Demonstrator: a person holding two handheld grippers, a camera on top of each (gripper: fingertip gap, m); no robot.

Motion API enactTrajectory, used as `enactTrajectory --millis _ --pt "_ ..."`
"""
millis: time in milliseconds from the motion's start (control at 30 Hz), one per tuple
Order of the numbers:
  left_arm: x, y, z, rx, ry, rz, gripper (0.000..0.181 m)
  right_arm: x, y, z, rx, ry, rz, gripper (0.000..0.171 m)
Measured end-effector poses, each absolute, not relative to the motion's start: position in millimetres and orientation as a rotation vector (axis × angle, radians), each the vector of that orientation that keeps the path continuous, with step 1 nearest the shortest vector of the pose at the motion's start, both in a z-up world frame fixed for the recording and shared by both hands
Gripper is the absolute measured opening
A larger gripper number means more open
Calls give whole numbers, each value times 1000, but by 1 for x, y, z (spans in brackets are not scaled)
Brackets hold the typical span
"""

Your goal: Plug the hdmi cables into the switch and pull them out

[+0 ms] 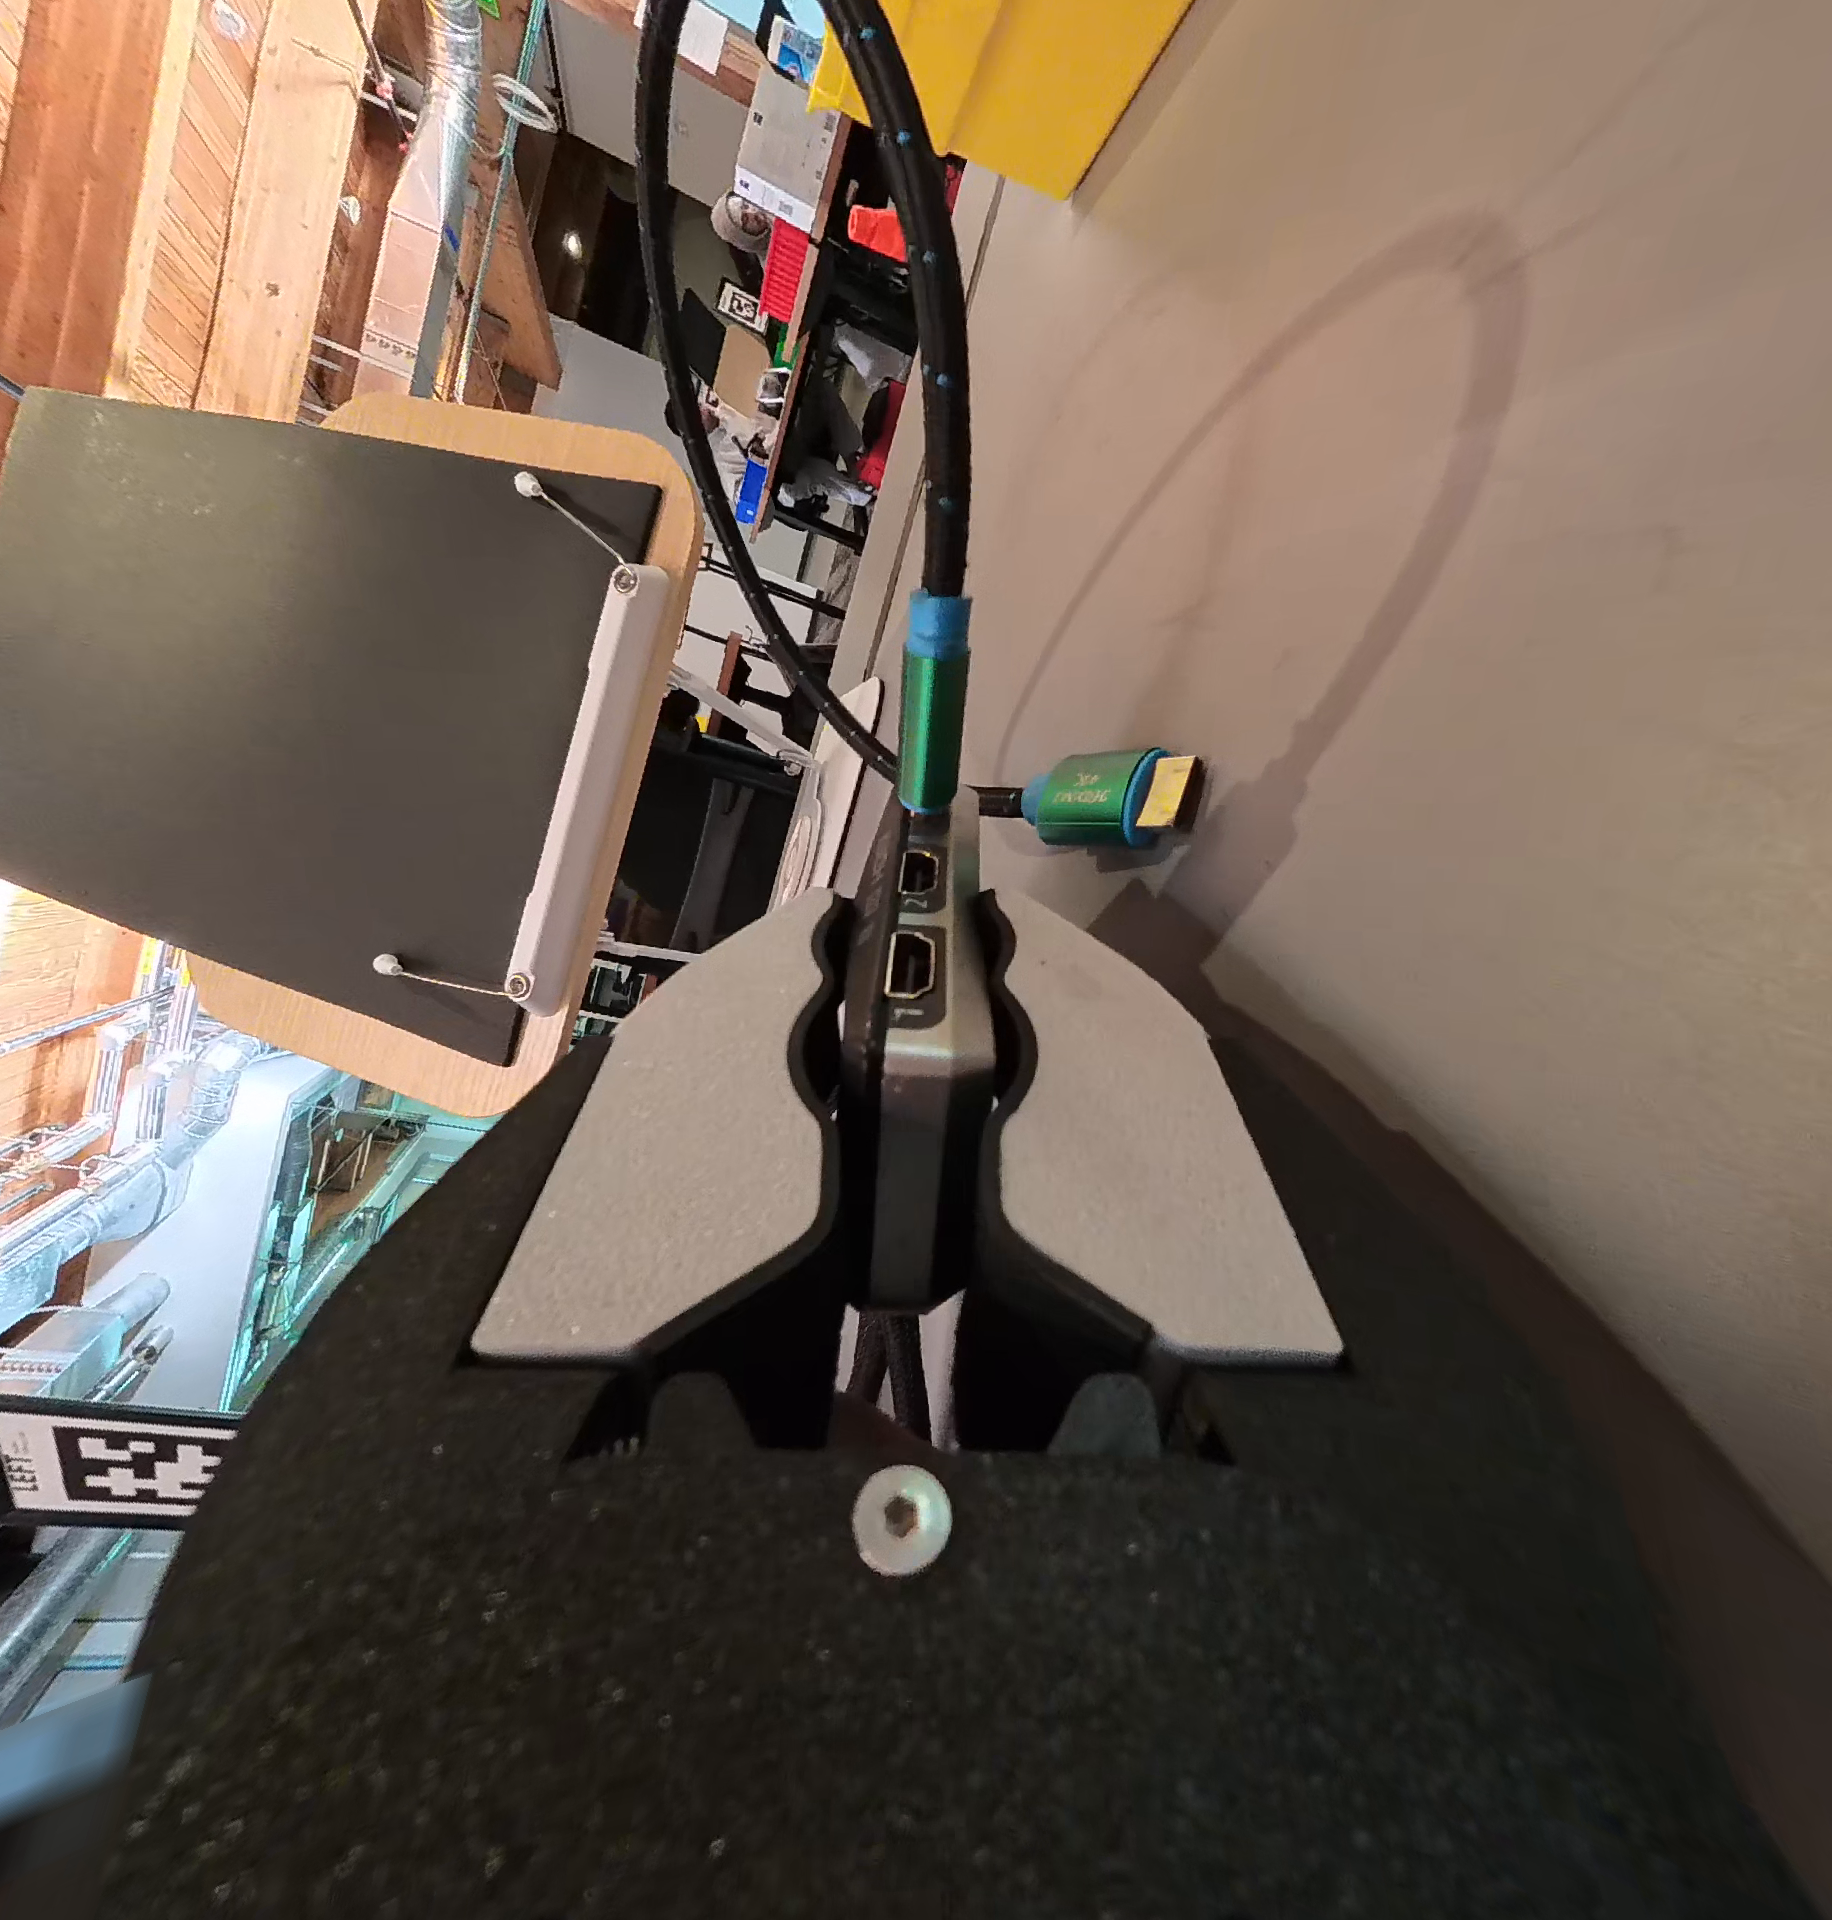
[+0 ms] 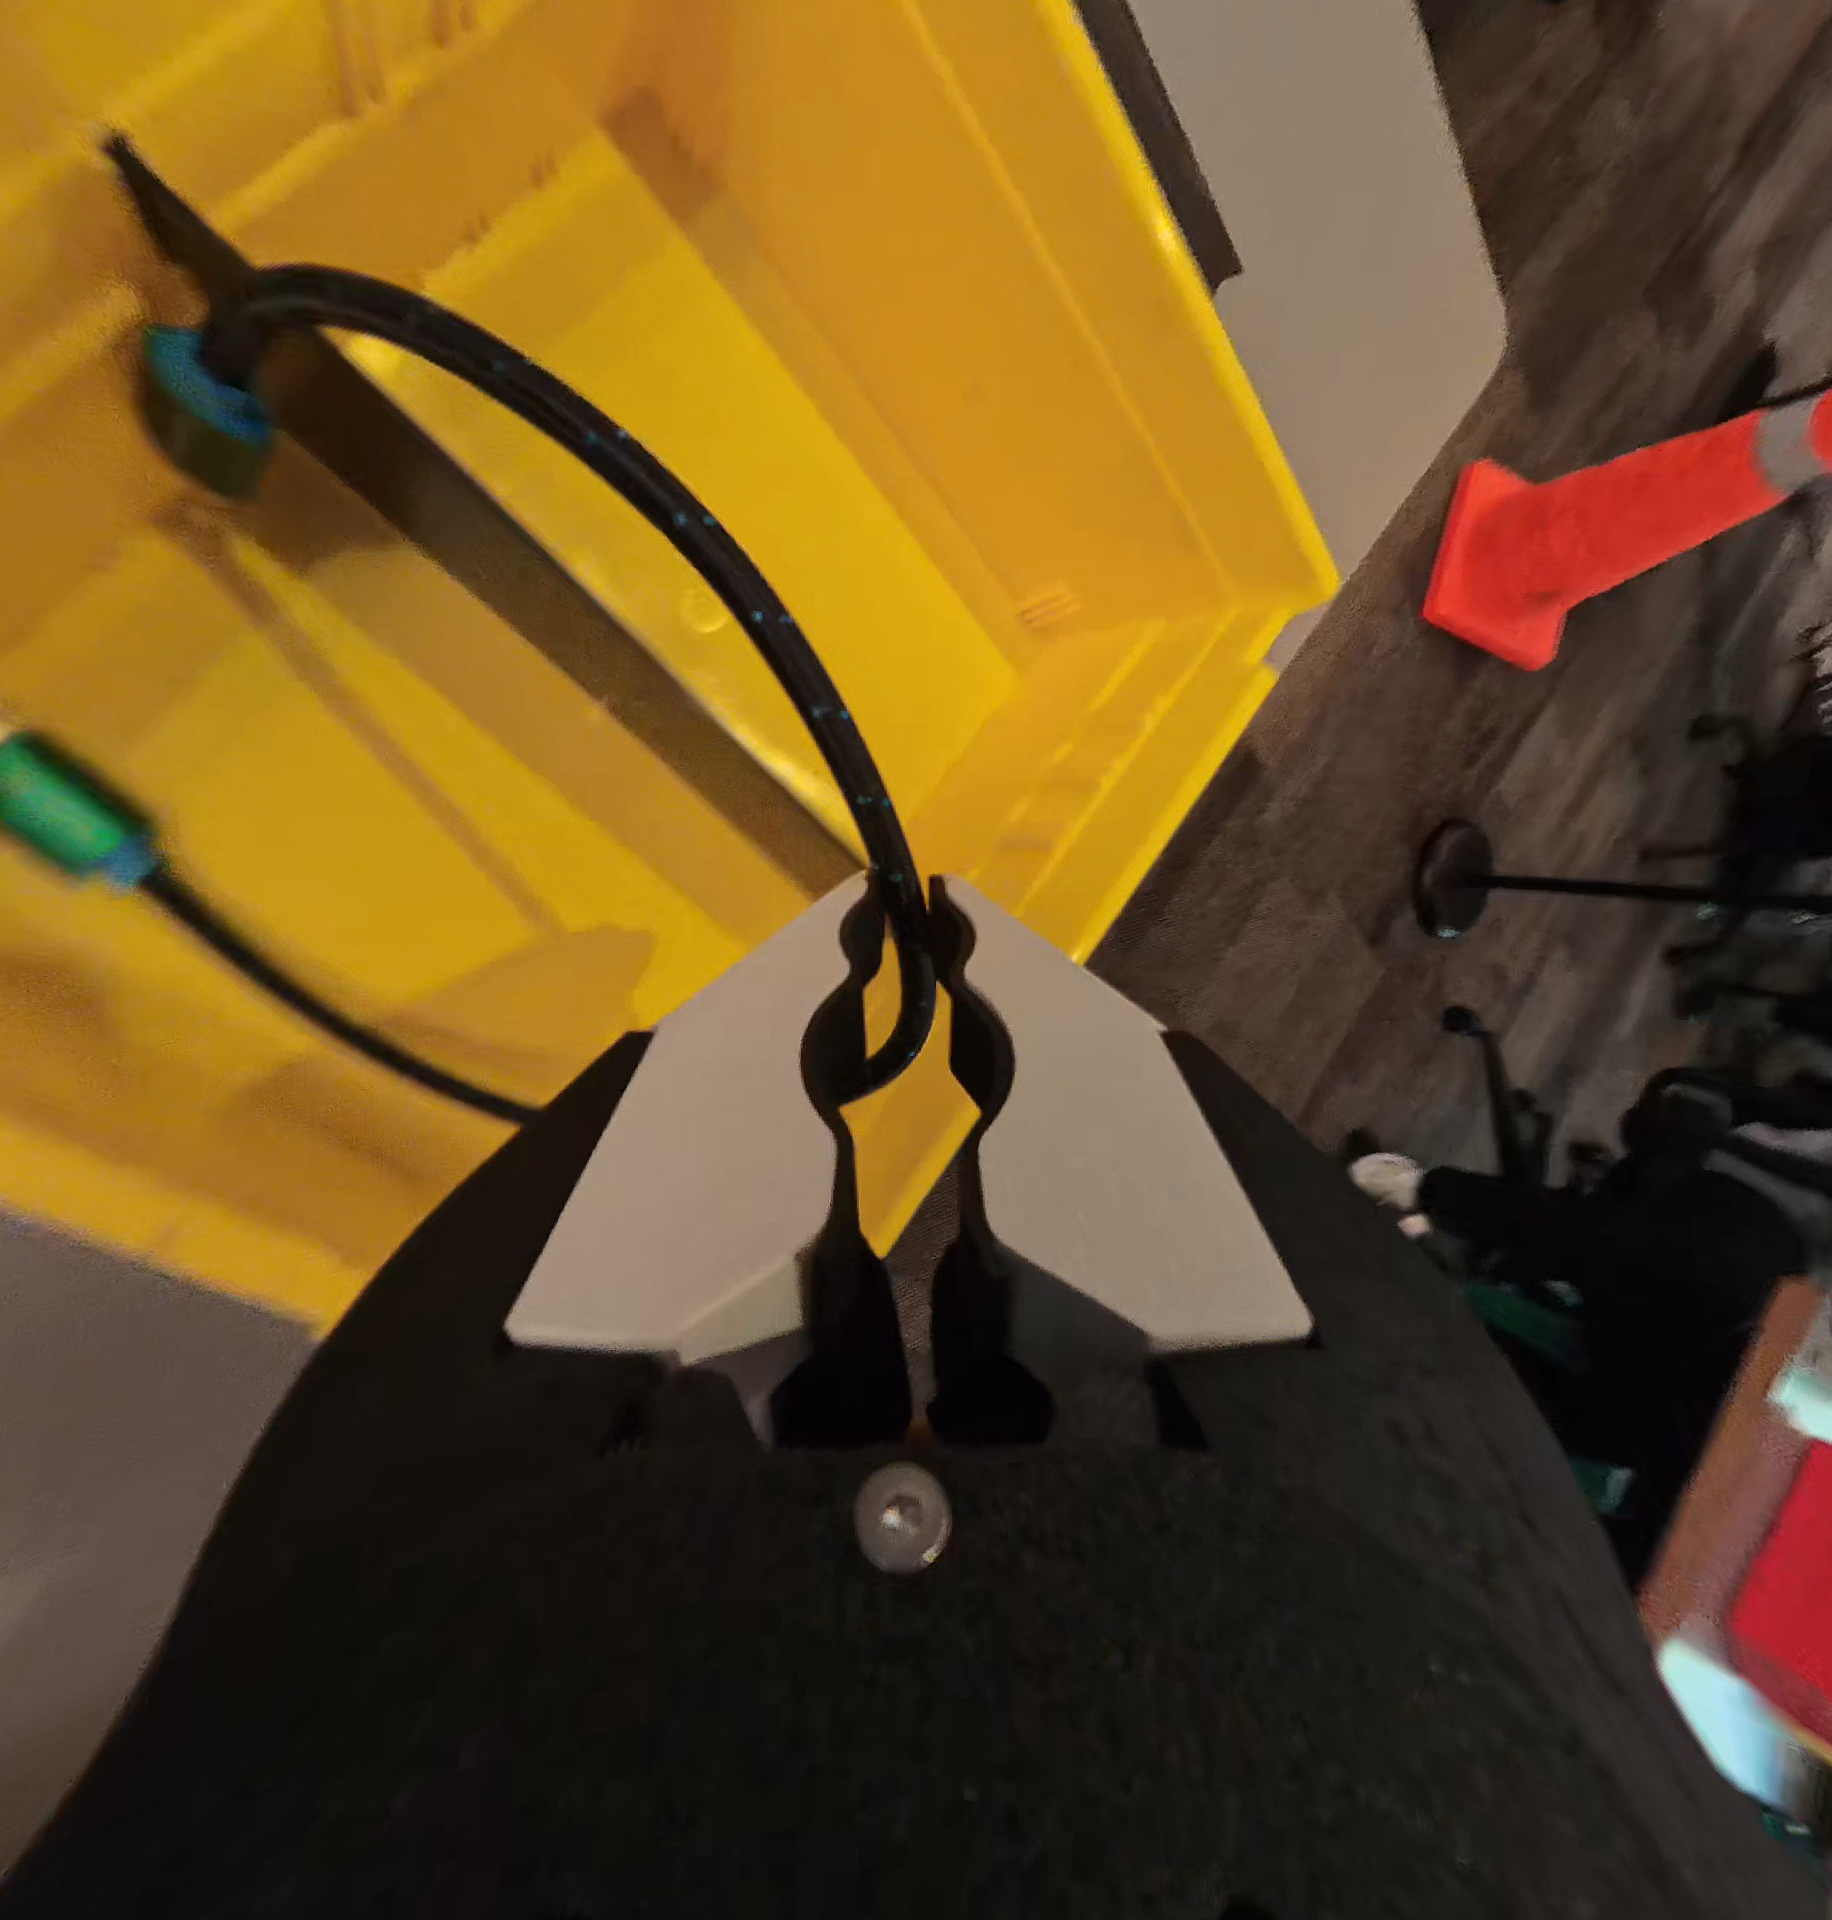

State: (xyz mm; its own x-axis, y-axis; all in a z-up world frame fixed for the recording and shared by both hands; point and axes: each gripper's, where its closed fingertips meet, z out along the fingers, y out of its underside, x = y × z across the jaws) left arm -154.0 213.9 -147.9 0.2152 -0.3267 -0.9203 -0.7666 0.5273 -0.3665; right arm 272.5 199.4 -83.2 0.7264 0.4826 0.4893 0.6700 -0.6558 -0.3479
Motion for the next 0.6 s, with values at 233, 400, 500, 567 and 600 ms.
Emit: enactTrajectory --millis 233,400,500,567,600 --pt "-153 214 -148 -1037 1377 393 23 284 163 -117 -2532 -1017 -639 5" --pt "-153 215 -146 -1050 1368 380 23 289 179 -139 -2572 -1038 -721 7" --pt "-154 215 -144 -1042 1358 387 23 289 184 -141 -2596 -1034 -755 9" --pt "-155 215 -142 -1029 1346 395 23 285 180 -142 -2625 -1045 -727 22" --pt "-155 214 -141 -1026 1342 394 23 284 178 -138 -2629 -1032 -715 26"
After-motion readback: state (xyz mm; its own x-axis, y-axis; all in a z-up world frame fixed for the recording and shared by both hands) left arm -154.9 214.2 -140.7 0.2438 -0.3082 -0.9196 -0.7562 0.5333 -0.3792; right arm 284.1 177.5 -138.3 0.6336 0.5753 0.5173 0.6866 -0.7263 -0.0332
